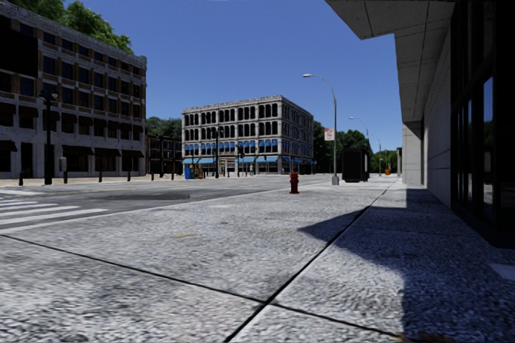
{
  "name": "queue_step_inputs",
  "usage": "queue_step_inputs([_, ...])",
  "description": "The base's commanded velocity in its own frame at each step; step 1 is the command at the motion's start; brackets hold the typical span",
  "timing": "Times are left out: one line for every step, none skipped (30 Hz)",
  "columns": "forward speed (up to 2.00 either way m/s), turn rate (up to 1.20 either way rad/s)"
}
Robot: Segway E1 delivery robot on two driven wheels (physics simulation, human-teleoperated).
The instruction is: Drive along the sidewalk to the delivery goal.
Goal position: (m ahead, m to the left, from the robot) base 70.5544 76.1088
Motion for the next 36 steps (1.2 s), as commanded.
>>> queue_step_inputs([2.0, 0.68])
queue_step_inputs([2.0, 0.68])
queue_step_inputs([2.0, 0.68])
queue_step_inputs([2.0, 0.68])
queue_step_inputs([2.0, 0.68])
queue_step_inputs([2.0, 0.67])
queue_step_inputs([2.0, 0.67])
queue_step_inputs([2.0, 0.64])
queue_step_inputs([2.0, 0.62])
queue_step_inputs([2.0, 0.59])
queue_step_inputs([2.0, 0.55])
queue_step_inputs([2.0, 0.53])
queue_step_inputs([2.0, 0.53])
queue_step_inputs([2.0, 0.52])
queue_step_inputs([2.0, 0.41])
queue_step_inputs([2.0, 0.41])
queue_step_inputs([2.0, 0.41])
queue_step_inputs([2.0, 0.41])
queue_step_inputs([2.0, 0.41])
queue_step_inputs([2.0, 0.41])
queue_step_inputs([2.0, 0.41])
queue_step_inputs([2.0, 0.41])
queue_step_inputs([2.0, 0.46])
queue_step_inputs([2.0, 0.53])
queue_step_inputs([2.0, 0.57])
queue_step_inputs([2.0, 0.61])
queue_step_inputs([2.0, 0.71])
queue_step_inputs([2.0, 0.74])
queue_step_inputs([2.0, 0.74])
queue_step_inputs([2.0, 0.74])
queue_step_inputs([2.0, 0.74])
queue_step_inputs([2.0, 0.75])
queue_step_inputs([2.0, 0.75])
queue_step_inputs([2.0, 0.75])
queue_step_inputs([2.0, 0.75])
queue_step_inputs([2.0, 0.75])
